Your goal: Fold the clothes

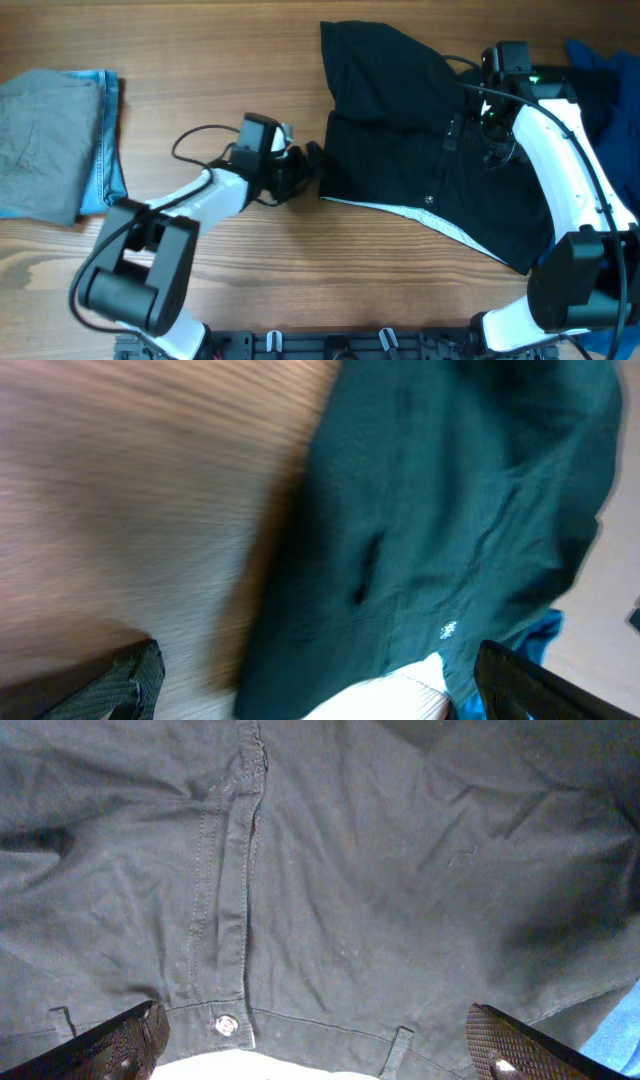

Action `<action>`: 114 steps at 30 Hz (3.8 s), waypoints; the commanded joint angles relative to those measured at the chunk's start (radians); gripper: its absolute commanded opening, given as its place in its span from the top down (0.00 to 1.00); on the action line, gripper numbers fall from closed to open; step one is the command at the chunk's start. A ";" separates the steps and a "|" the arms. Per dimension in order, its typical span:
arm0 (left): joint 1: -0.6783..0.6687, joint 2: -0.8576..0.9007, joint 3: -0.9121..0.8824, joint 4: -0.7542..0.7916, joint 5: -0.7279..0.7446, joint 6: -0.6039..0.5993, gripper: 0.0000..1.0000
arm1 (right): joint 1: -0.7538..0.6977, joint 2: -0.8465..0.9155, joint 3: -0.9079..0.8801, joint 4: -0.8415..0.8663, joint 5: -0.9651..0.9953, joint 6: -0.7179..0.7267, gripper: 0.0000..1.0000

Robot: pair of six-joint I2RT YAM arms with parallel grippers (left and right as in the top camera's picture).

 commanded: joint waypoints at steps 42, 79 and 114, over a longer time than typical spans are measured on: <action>0.657 -0.074 0.468 -0.602 -0.121 0.268 0.00 | -0.003 0.003 0.008 0.038 -0.076 -0.003 0.00; 0.024 -0.074 0.133 -1.193 -0.238 0.076 0.00 | -0.002 0.003 -0.548 0.359 -0.397 0.158 0.21; -0.062 -0.074 0.092 -1.191 -0.370 -0.091 0.00 | -0.003 -0.013 -0.524 0.249 -0.293 0.253 0.11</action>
